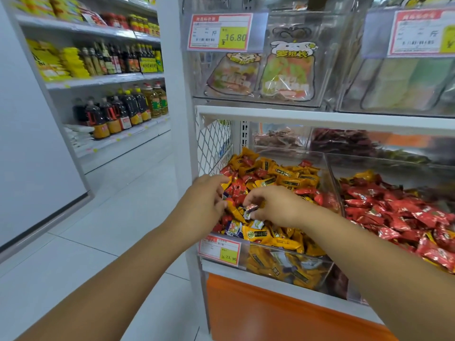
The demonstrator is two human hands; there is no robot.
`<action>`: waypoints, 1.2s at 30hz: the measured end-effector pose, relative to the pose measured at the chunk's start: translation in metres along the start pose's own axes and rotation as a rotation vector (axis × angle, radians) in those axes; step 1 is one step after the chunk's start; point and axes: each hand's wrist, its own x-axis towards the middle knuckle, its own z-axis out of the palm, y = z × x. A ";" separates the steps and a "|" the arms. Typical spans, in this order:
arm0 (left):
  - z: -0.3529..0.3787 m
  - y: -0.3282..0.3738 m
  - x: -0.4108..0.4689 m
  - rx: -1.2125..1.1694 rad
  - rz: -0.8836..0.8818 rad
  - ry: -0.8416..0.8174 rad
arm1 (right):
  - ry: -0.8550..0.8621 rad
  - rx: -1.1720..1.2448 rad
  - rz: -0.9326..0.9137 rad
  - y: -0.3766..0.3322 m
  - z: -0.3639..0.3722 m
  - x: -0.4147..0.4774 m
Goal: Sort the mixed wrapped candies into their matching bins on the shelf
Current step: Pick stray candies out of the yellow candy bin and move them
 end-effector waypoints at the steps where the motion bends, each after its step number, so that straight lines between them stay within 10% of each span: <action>1: 0.001 0.002 0.004 0.029 0.001 0.007 | -0.002 0.006 -0.009 0.000 0.002 0.000; 10: -0.004 0.013 0.022 0.396 -0.023 -0.380 | 0.179 0.173 -0.013 0.008 -0.016 -0.023; 26: 0.009 0.010 0.019 0.338 -0.016 -0.376 | 0.178 0.072 -0.085 0.015 -0.034 -0.072; 36: -0.017 0.023 0.004 -0.375 -0.120 -0.163 | 0.272 0.235 -0.085 0.013 -0.046 -0.083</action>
